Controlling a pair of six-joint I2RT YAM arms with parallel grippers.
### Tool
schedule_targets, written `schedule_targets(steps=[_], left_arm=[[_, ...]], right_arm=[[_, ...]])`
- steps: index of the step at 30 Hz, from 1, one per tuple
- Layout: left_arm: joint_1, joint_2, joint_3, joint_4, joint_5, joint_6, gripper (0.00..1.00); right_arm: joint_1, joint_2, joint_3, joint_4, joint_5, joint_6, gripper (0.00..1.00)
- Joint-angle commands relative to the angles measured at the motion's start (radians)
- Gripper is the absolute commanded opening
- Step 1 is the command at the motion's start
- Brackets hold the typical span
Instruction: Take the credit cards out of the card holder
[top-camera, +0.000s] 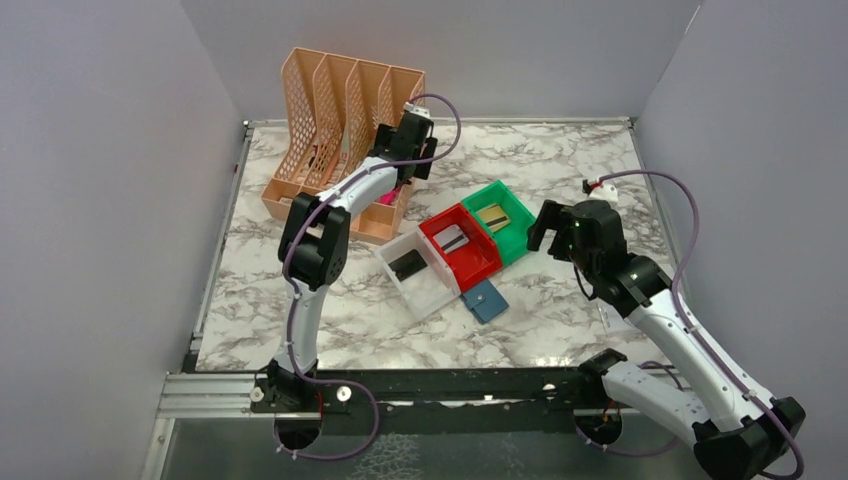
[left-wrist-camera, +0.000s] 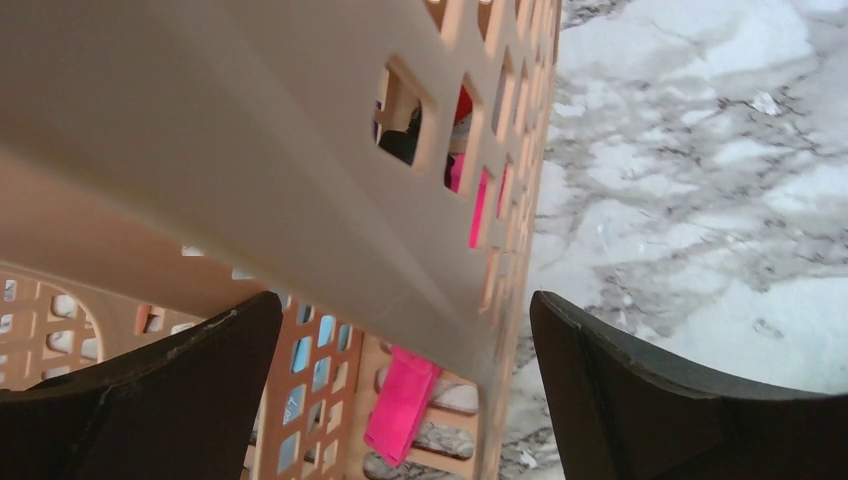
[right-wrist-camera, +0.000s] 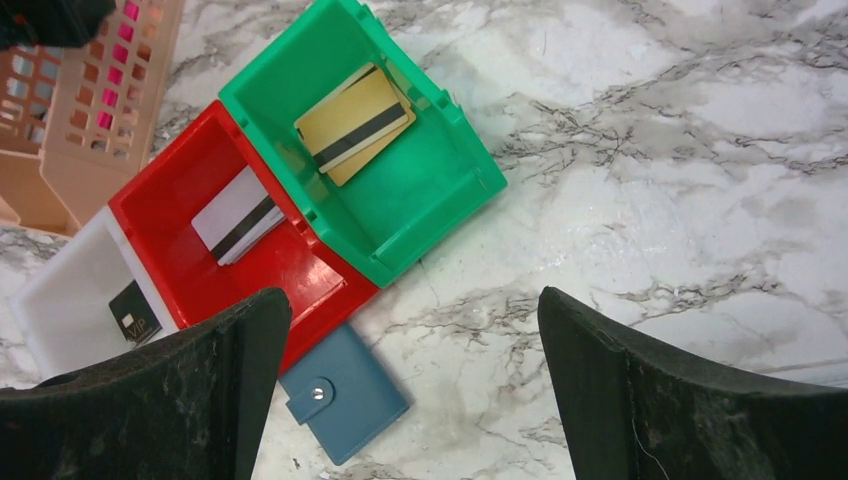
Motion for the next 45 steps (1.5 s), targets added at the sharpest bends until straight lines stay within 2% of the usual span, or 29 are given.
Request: schedule_targets(steps=[1, 9, 15, 21, 25, 29, 32, 39, 42, 45], left_arm=[[0.077, 0.05, 0.079, -0.076, -0.107, -0.048, 0.98], [0.199, 0.009, 0.022, -0.088, -0.048, -0.096, 0.98], [0.234, -0.001, 0.026, -0.087, -0.003, -0.072, 0.99], [0.227, -0.06, 0.02, -0.081, 0.198, -0.086, 0.99], [0.215, -0.145, -0.018, -0.071, 0.317, -0.125, 0.99], [0.201, -0.262, -0.09, -0.055, 0.414, -0.163, 0.99], [0.192, -0.351, -0.181, -0.051, 0.449, -0.188, 0.99], [0.186, -0.678, -0.673, 0.072, 0.527, -0.308, 0.98], [0.183, -0.786, -0.875, 0.126, 0.592, -0.371, 0.92], [0.172, -0.87, -0.999, 0.148, 0.663, -0.415, 0.9]], right_arm=[[-0.002, 0.032, -0.007, -0.014, -0.043, 0.016, 0.99], [-0.002, 0.082, -0.026, 0.002, -0.067, 0.023, 0.99], [-0.002, 0.106, -0.032, 0.017, -0.111, 0.025, 0.99], [-0.002, 0.162, -0.056, 0.067, -0.148, -0.004, 0.99], [-0.004, 0.271, -0.015, 0.072, -0.081, -0.03, 0.99], [-0.019, 0.406, 0.07, 0.095, -0.103, -0.078, 0.99], [-0.025, 0.473, 0.137, 0.094, -0.138, -0.106, 0.99], [-0.025, 0.456, 0.094, 0.255, -0.62, -0.24, 0.99], [-0.025, 0.484, 0.088, 0.267, -0.625, -0.24, 1.0], [-0.025, 0.549, 0.142, 0.212, -0.608, -0.275, 1.0]])
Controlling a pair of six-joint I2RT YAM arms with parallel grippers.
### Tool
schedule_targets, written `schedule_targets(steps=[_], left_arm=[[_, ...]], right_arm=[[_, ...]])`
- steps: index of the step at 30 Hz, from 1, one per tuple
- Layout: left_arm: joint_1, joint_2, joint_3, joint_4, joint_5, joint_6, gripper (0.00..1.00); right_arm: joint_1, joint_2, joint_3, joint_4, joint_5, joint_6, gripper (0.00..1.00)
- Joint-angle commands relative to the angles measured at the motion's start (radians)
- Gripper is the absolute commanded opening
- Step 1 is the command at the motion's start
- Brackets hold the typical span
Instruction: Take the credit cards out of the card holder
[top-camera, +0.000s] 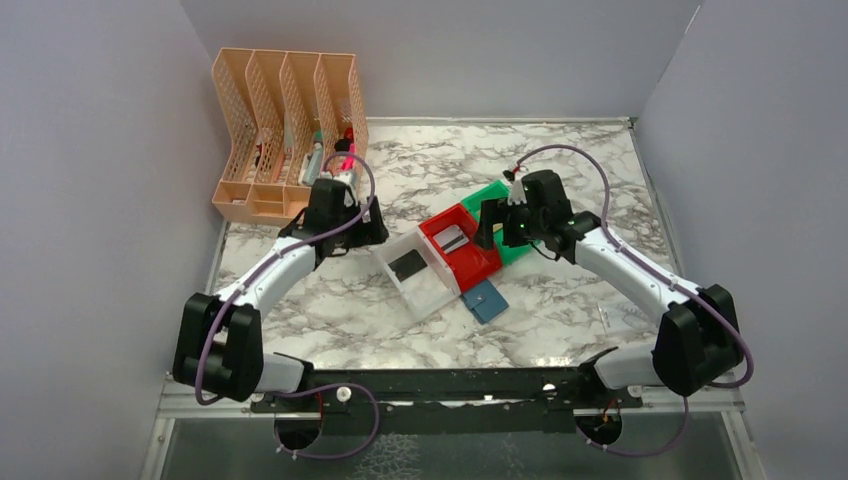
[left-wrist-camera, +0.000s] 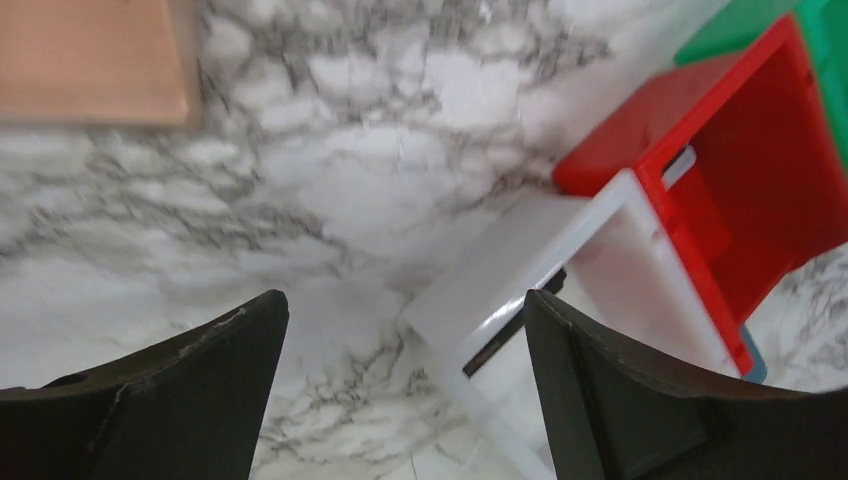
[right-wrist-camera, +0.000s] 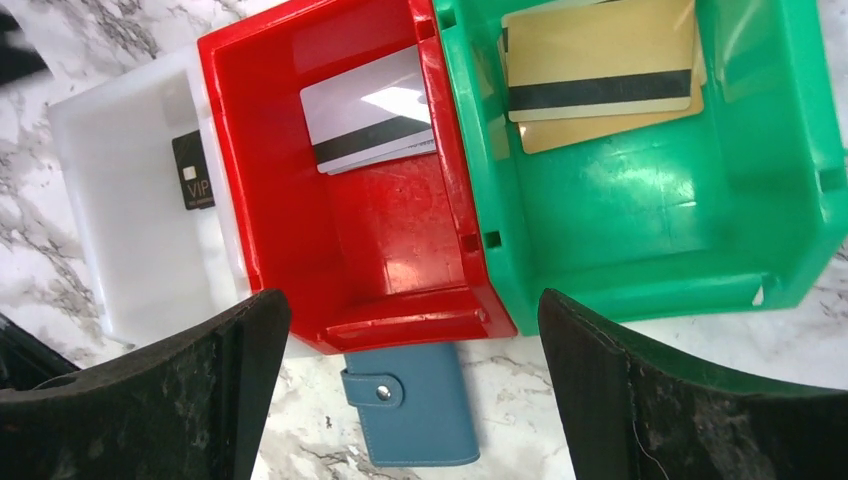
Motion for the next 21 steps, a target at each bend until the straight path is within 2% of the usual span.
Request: schedule_targets(steps=[1, 10, 21], left_arm=[[-0.022, -0.118, -0.173, 0.069, 0.138, -0.121, 0.9], [-0.068, -0.24, -0.306, 0.107, 0.227, -0.223, 0.89], [-0.135, -0.115, -0.284, 0.197, 0.255, -0.266, 0.83]], right_arm=[[-0.002, 0.08, 0.056, -0.006, -0.083, -0.068, 1.0], [-0.002, 0.175, 0.089, -0.013, -0.083, -0.066, 1.0], [-0.002, 0.195, 0.063, 0.036, -0.16, -0.035, 1.0]])
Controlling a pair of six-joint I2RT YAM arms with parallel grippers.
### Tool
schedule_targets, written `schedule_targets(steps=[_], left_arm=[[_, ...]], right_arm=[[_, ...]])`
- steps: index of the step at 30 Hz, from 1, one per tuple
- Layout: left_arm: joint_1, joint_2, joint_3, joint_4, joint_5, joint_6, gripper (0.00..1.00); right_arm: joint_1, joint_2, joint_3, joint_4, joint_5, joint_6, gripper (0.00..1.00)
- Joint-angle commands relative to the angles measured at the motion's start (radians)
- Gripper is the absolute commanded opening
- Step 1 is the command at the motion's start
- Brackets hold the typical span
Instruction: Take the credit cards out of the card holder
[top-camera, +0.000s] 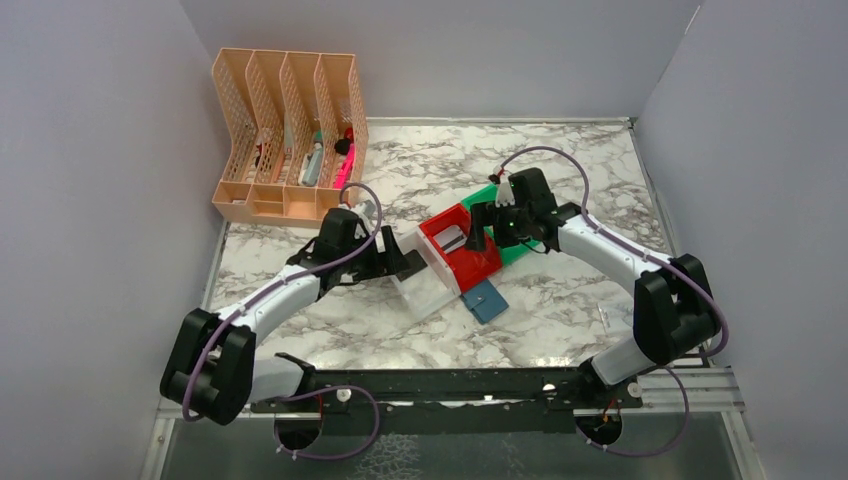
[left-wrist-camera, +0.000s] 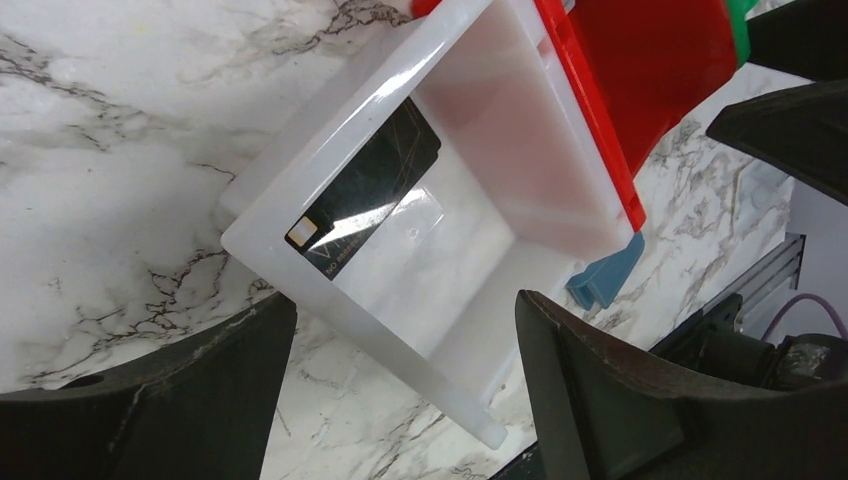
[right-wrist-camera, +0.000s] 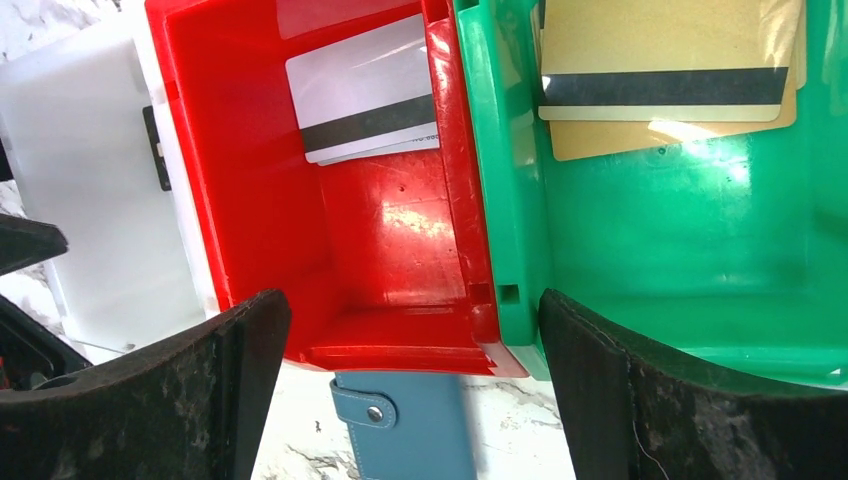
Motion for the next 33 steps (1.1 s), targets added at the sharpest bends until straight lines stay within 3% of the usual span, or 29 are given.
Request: schedule_targets(steps=[1, 7, 8, 19, 27, 33], left_arm=[[-0.027, 0.055, 0.035, 0.089, 0.019, -0.035, 0.83], [-0.028, 0.185, 0.134, 0.138, -0.024, -0.02, 0.83], [-0.028, 0.255, 0.224, 0.146, -0.03, 0.007, 0.83], [-0.024, 0.534, 0.569, 0.007, -0.094, 0.129, 0.83], [-0.02, 0.561, 0.571, 0.01, -0.117, 0.127, 0.83], [-0.005, 0.523, 0.582, -0.025, -0.187, 0.162, 0.9]], right_arm=[[-0.001, 0.016, 0.002, 0.04, -0.071, 0.019, 1.0], [-0.001, 0.033, -0.01, 0.068, -0.097, 0.084, 0.99], [-0.001, 0.04, -0.009, 0.084, -0.105, 0.113, 0.99], [-0.001, 0.102, 0.046, 0.086, 0.008, 0.181, 0.99], [-0.002, 0.147, 0.126, 0.032, 0.117, 0.205, 0.99], [-0.002, 0.085, 0.131, -0.038, 0.299, 0.215, 0.99]])
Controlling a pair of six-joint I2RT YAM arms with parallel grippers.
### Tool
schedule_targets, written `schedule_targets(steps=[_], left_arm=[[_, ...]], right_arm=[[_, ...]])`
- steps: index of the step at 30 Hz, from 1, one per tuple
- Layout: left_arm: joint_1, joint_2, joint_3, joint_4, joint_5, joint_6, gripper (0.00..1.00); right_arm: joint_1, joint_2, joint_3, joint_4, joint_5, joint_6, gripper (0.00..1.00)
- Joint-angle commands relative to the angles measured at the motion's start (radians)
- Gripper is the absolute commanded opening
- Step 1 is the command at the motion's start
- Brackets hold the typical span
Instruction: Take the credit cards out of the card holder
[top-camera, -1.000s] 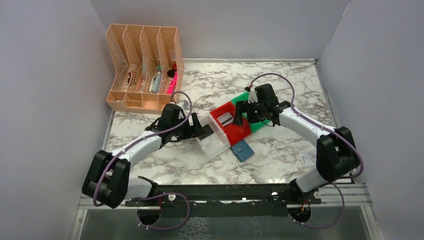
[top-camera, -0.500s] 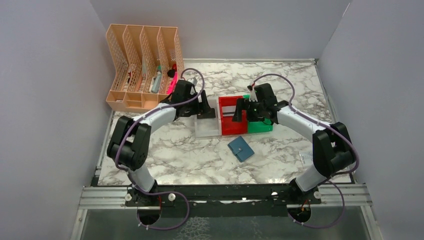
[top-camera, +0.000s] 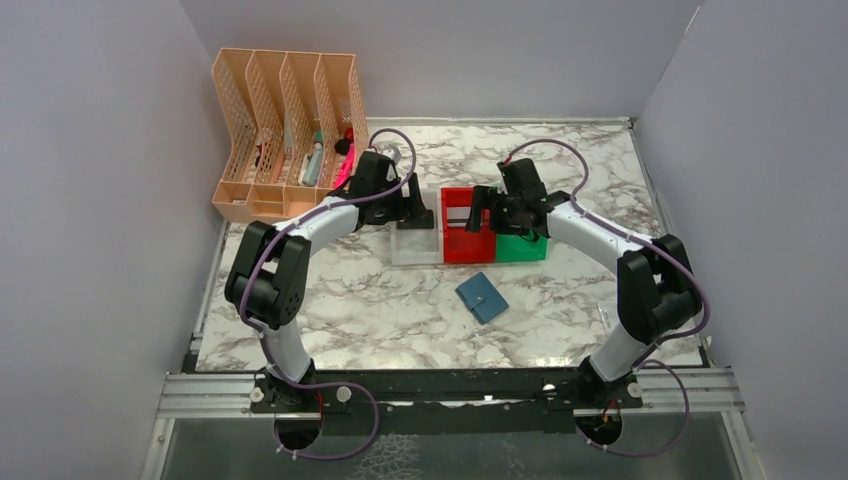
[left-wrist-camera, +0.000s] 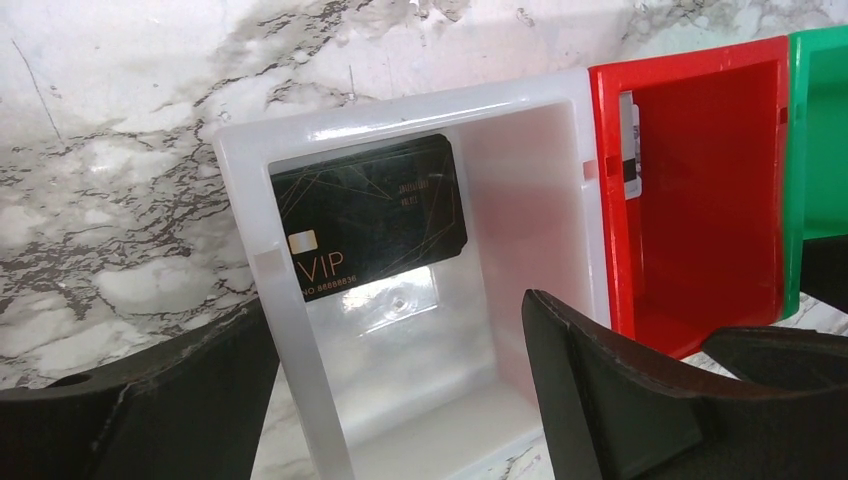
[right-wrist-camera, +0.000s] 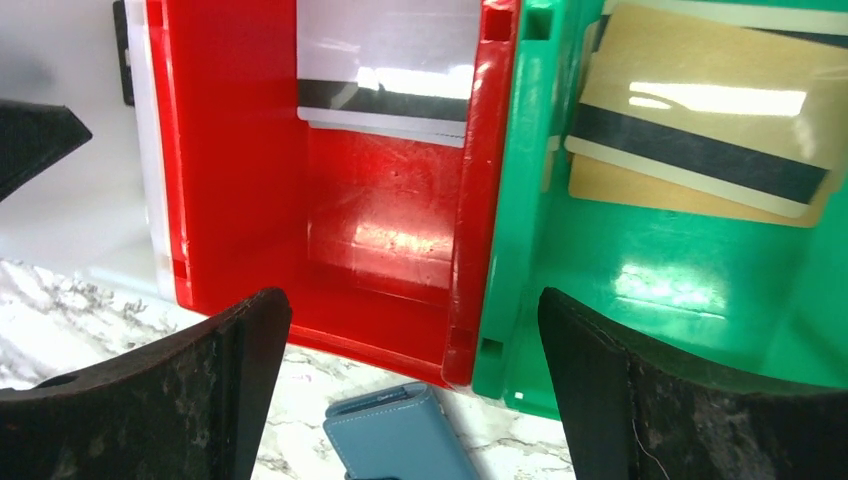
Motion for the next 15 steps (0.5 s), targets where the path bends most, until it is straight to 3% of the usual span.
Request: schedule_targets(steps=[1, 7, 13, 15], left_arm=[[0.002, -0.048, 0.026, -0.016, -0.055, 0.037, 0.91], [0.008, -0.163, -0.025, -0.013, -0.125, 0.059, 0.99], [0.01, -0.34, -0.18, 0.031, -0.213, 0.052, 0.99], [0.011, -0.411, -0.247, 0.042, -0.239, 0.043, 0.99]], right_arm=[[0.009, -0.07, 0.021, -0.045, 0.159, 0.008, 0.99], [0.009, -0.293, -0.103, -0.026, 0.156, -0.004, 0.99], [0.009, -0.473, -0.338, 0.011, -0.053, 0.039, 0.99], [0.009, -0.511, -0.41, 0.02, -0.119, 0.067, 0.94]])
